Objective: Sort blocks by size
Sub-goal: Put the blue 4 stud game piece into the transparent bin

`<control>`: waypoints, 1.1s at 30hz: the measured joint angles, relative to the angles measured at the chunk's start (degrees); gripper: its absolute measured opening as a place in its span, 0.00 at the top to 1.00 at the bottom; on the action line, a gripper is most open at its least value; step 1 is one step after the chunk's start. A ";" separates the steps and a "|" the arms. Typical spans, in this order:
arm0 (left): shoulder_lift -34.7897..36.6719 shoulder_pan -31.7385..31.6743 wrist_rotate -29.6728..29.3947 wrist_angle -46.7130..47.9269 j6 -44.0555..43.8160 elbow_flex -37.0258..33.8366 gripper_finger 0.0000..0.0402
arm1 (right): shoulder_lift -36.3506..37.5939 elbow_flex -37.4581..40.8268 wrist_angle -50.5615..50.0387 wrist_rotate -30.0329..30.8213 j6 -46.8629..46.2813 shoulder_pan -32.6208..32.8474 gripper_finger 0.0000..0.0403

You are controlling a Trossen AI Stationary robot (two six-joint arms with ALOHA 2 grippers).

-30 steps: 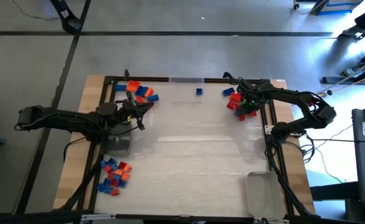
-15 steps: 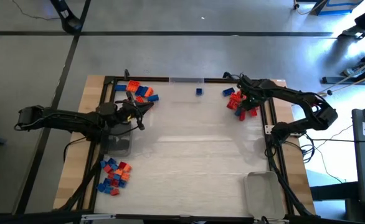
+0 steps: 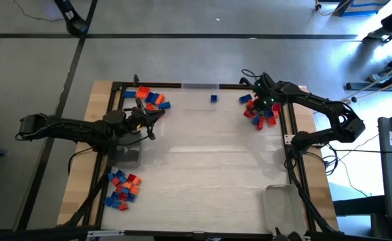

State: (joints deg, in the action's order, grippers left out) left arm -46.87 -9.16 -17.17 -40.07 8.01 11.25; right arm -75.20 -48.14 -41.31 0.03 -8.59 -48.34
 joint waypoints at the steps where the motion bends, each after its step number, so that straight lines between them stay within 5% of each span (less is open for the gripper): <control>1: 0.00 -0.01 0.00 0.00 0.02 0.00 1.00 | 0.00 0.00 0.38 -0.29 0.10 0.00 0.86; 8: 0.00 0.00 0.00 0.03 0.02 0.00 1.00 | 0.00 0.00 -3.81 7.30 0.05 -0.07 0.80; 21: 0.00 0.00 -0.01 0.15 0.08 0.00 1.00 | 0.04 1.12 -13.70 15.41 -4.60 -0.07 0.38; 33: 0.00 0.00 -0.01 0.42 1.05 0.00 1.00 | 0.02 5.41 -8.47 12.40 -4.62 -0.07 0.41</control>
State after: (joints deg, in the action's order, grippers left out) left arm -46.87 -9.15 -17.18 -39.66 9.06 11.25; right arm -75.18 -42.73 -49.78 12.43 -13.21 -48.40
